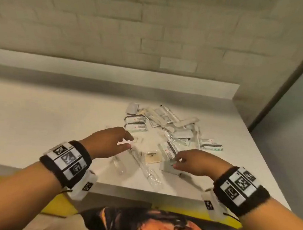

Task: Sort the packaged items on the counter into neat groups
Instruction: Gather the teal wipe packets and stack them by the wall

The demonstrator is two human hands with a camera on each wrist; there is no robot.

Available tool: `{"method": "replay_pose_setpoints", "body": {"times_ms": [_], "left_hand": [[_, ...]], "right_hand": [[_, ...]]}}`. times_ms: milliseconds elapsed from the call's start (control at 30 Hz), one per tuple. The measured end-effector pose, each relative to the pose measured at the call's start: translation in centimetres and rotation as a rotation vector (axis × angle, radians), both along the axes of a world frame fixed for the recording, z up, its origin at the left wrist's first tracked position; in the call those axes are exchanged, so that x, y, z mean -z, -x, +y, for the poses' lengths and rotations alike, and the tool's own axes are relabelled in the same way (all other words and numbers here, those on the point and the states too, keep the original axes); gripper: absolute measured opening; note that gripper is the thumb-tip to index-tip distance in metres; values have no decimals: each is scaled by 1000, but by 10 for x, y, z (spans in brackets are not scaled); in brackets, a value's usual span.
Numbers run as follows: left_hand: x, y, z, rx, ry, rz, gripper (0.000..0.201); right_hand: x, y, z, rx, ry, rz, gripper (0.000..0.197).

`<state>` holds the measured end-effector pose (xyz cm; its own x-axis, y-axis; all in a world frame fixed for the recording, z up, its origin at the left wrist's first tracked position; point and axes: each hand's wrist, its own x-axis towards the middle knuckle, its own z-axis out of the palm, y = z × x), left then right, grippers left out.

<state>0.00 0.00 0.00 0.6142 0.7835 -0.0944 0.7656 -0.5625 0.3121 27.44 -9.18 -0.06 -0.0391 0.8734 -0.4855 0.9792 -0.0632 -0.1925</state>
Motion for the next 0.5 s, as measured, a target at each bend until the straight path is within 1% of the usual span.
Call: {"method": "replay_pose_setpoints", "body": {"times_ms": [67, 133, 233, 367, 433, 500], "left_hand": [[2, -8, 15, -34, -11, 58, 37], [5, -16, 32, -47, -8, 137, 41], [14, -31, 60, -74, -32, 229, 47], [24, -49, 93, -51, -27, 310, 50], [29, -58, 108, -13, -15, 350, 53], [34, -66, 120, 25, -28, 357, 61]], "right_hand": [[4, 2, 15, -18, -24, -52, 38], [10, 6, 29, -17, -33, -96, 40], [23, 9, 53, 52, -64, -119, 51], [37, 21, 70, 141, -84, -173, 71], [40, 28, 77, 176, -121, -195, 69], [38, 31, 84, 214, -135, -166, 59]]}}
